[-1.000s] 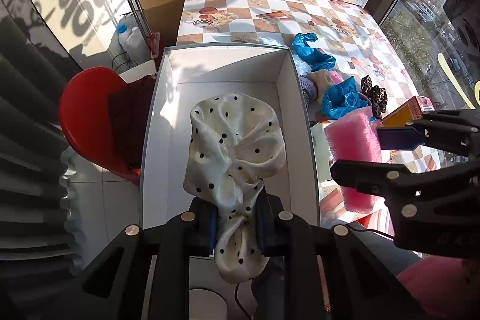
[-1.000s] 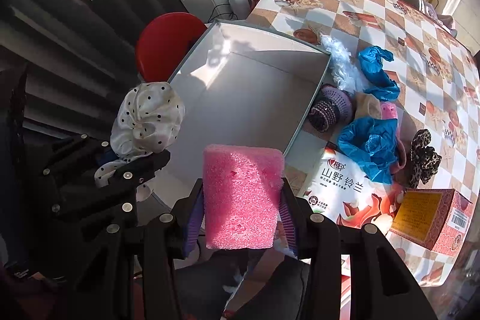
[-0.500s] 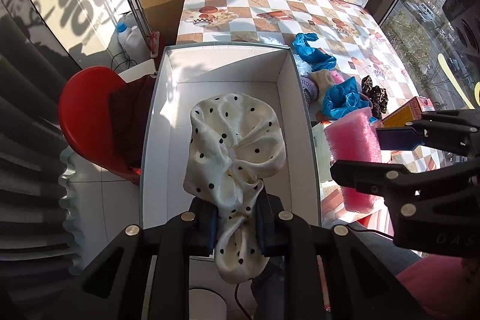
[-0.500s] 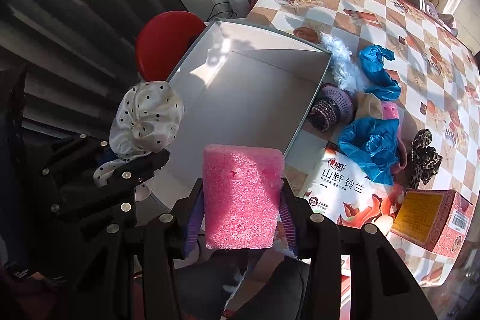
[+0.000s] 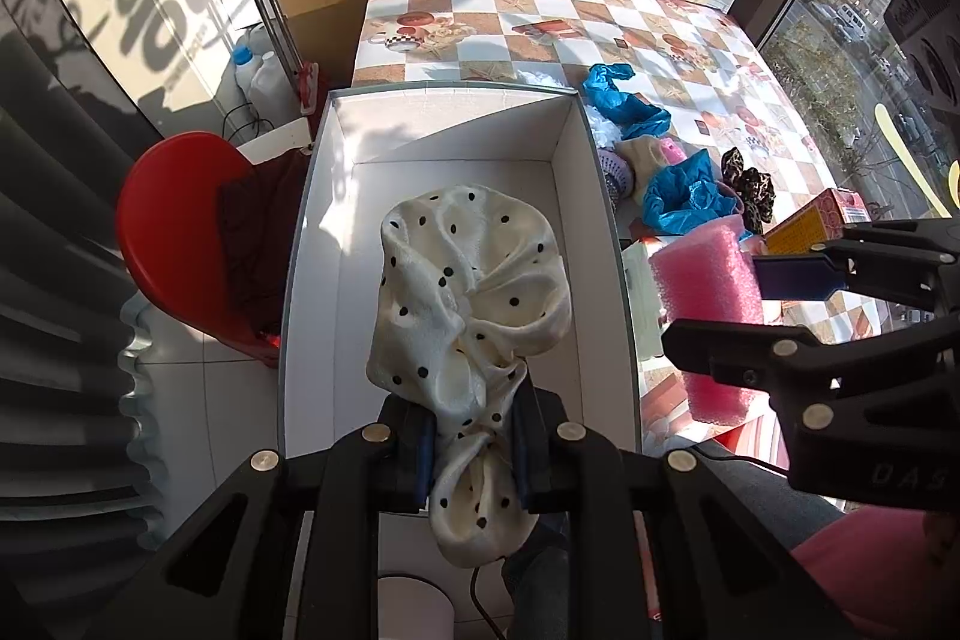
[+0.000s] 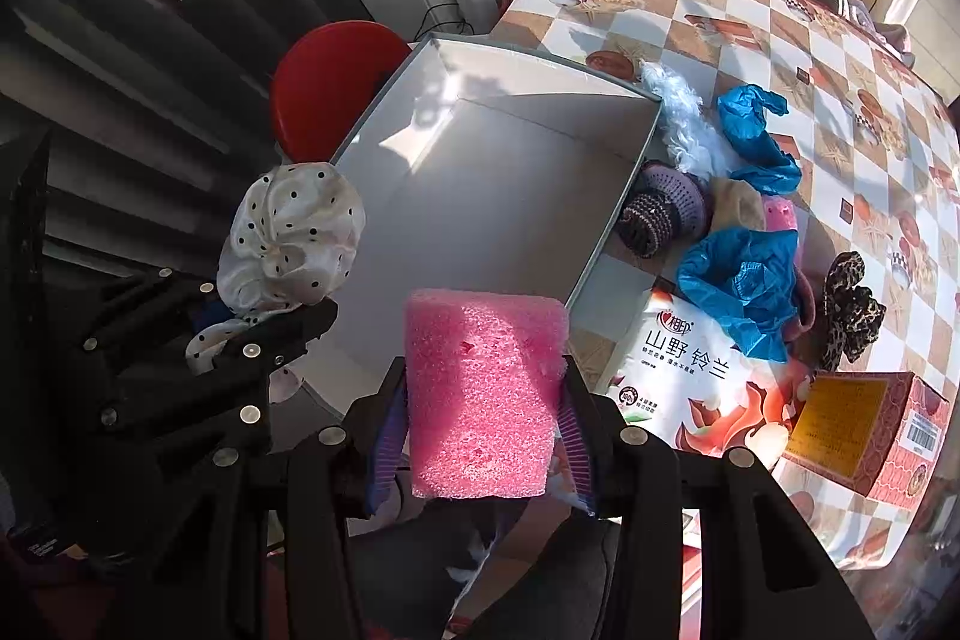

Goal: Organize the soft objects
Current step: 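Hold the scrunchie and sponge above the open white box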

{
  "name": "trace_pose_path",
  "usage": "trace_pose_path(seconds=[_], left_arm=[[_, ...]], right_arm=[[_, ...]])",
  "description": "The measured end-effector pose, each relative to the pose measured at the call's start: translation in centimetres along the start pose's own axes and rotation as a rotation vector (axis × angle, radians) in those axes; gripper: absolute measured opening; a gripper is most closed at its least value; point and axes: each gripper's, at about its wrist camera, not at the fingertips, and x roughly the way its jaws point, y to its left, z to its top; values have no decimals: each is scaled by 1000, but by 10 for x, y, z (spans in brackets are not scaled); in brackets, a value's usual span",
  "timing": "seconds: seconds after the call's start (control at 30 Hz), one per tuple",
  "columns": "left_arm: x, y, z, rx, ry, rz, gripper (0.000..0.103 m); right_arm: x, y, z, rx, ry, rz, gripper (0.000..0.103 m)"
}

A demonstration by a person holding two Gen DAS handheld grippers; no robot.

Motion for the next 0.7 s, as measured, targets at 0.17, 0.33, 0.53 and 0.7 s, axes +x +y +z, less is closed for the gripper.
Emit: trace_pose_path(seconds=[0.17,0.33,0.53,0.7], left_arm=[[1,0,-1,6,-2,0,22],[1,0,-2,3,-1,1,22],[2,3,-2,-3,1,-6,22],[6,9,-5,-31,15,0,22]], right_arm=[[-1,-2,-2,4,-4,2,48],[-1,-1,-2,5,-4,1,48],[-2,-2,-2,8,-6,2,48],[-3,-6,-1,31,-1,11,48]])
